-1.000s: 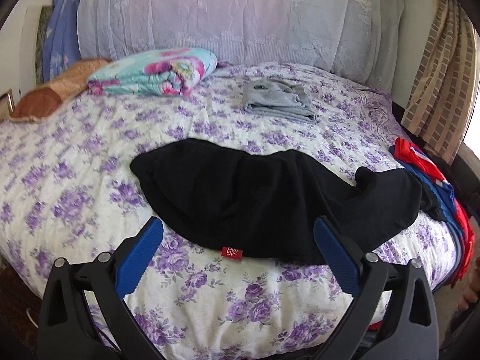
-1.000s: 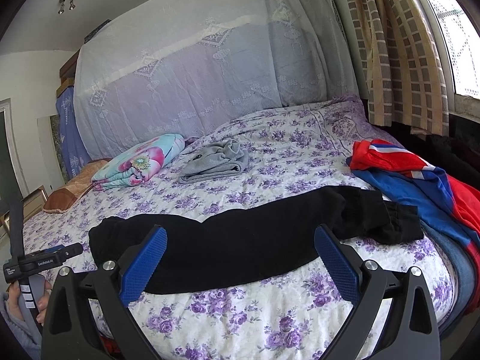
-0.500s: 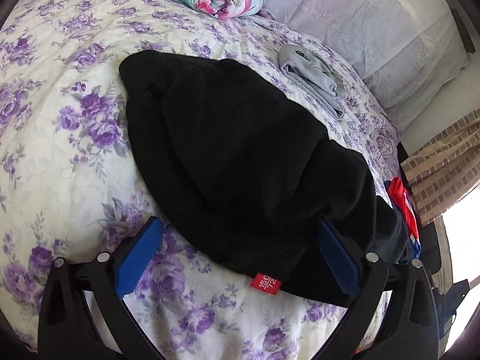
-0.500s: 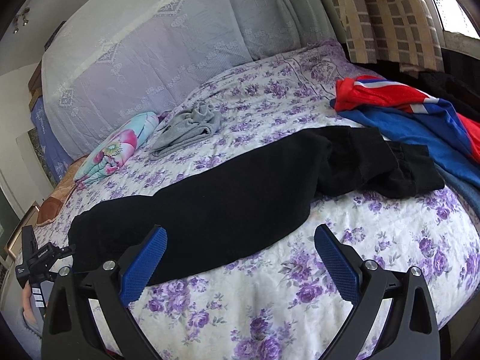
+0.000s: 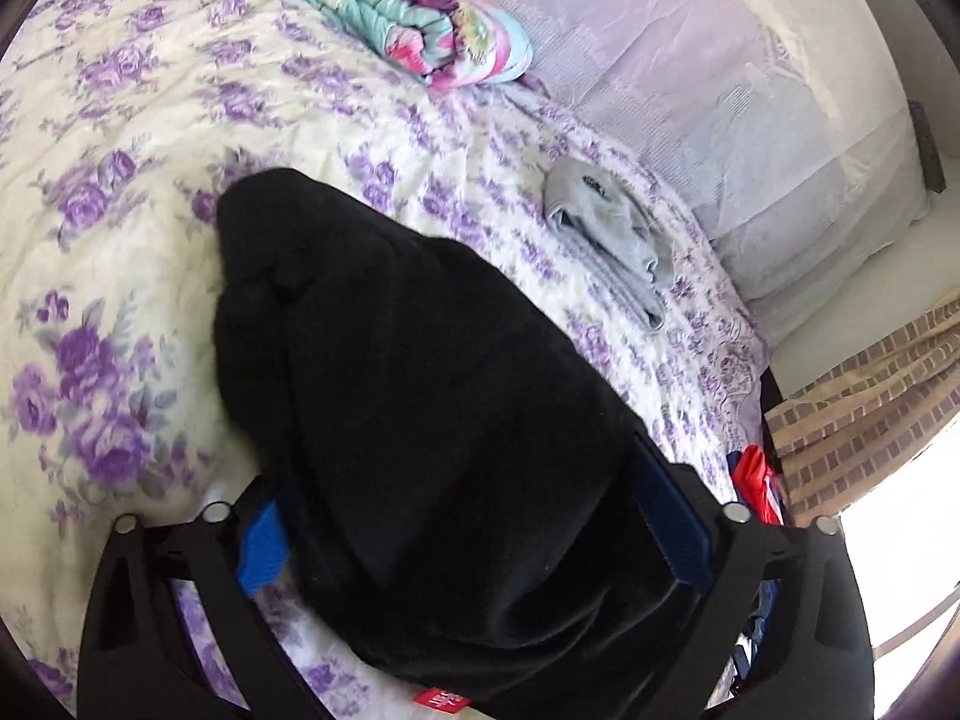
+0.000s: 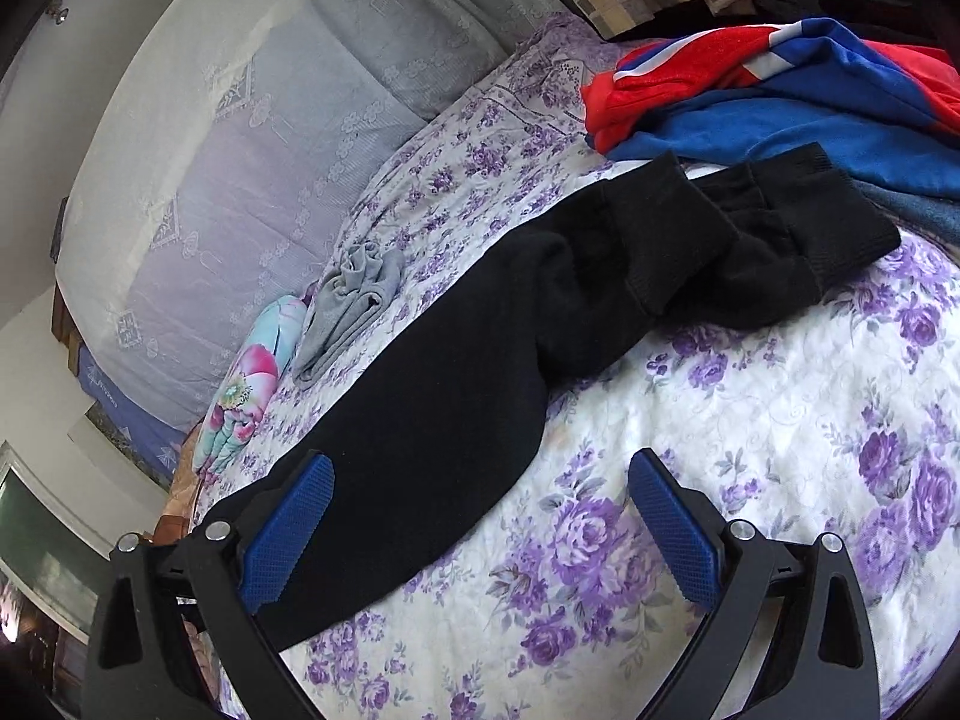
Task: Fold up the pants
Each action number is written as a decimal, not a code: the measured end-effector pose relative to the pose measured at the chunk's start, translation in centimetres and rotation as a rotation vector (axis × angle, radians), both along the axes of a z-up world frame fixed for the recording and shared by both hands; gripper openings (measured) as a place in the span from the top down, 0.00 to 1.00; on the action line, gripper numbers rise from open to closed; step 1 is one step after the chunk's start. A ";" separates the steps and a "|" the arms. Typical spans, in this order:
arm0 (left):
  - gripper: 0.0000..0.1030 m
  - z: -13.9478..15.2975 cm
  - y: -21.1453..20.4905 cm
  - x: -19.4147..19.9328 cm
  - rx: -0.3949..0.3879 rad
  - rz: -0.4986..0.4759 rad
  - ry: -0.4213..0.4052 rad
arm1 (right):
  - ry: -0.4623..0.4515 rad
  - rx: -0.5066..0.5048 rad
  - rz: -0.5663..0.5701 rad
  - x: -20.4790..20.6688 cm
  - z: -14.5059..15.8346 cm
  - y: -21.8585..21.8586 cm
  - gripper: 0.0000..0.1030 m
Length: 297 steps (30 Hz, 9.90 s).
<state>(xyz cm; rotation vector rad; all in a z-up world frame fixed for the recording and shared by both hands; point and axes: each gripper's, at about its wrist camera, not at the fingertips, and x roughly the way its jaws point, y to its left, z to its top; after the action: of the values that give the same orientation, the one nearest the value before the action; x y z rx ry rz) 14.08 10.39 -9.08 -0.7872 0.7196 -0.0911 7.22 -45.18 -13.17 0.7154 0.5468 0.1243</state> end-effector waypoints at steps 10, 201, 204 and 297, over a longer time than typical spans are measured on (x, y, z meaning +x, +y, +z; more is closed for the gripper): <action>0.71 1.8 3.3 -0.7 -0.070 -0.029 -0.071 | 0.072 0.169 -0.042 4.2 -0.7 -2.8 0.04; 0.66 8.8 12.8 6.8 -0.070 0.122 0.152 | 0.171 0.313 0.210 18.6 0.5 -4.1 0.35; 0.32 7.1 13.2 8.3 -0.089 0.142 0.215 | 0.161 0.282 0.189 19.0 1.2 -4.3 0.34; 0.35 -0.4 13.3 1.8 -0.237 0.187 0.192 | 0.086 0.272 0.259 12.9 4.8 -4.9 0.93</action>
<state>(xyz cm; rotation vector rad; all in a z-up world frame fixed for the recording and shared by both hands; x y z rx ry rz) 15.85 23.69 -9.52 -1.0973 0.8218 0.0703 20.13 -50.11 -8.36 0.9150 0.7123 0.4163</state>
